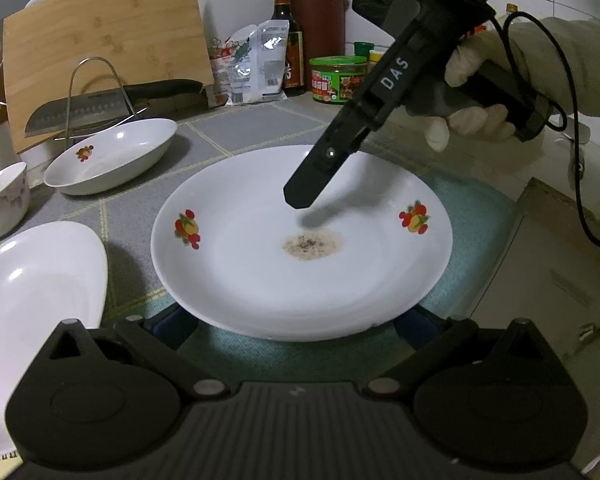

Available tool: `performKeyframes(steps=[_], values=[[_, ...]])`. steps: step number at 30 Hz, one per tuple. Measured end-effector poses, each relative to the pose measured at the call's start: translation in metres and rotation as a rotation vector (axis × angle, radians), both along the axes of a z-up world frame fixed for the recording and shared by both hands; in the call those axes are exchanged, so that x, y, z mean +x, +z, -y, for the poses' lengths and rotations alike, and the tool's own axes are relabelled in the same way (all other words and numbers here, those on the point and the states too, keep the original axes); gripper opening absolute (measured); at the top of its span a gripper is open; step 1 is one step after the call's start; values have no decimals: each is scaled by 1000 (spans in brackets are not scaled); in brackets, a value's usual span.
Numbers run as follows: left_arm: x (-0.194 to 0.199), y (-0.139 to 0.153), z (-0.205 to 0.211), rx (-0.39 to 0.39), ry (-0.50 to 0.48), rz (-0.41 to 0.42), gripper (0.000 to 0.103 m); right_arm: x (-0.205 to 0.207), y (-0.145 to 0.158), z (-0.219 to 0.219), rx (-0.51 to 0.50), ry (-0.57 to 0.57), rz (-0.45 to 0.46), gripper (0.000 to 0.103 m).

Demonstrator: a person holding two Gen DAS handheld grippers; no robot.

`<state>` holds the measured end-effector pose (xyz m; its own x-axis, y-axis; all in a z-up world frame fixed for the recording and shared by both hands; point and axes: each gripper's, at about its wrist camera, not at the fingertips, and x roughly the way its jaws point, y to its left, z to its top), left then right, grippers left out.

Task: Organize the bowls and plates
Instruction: 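Lift the stained white plate off the mat with the right tool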

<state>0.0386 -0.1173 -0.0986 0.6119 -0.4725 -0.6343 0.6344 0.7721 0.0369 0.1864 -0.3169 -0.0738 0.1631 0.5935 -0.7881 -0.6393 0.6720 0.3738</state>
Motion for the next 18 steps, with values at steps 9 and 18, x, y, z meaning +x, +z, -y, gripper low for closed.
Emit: performKeyframes(steps=[9,18], values=[[2,2,3,23,-1,-12,103,1,0,1,6,2,-11,91],[10,13,6,28,-6,-34,102,0,7,5,6,-2,3,91]])
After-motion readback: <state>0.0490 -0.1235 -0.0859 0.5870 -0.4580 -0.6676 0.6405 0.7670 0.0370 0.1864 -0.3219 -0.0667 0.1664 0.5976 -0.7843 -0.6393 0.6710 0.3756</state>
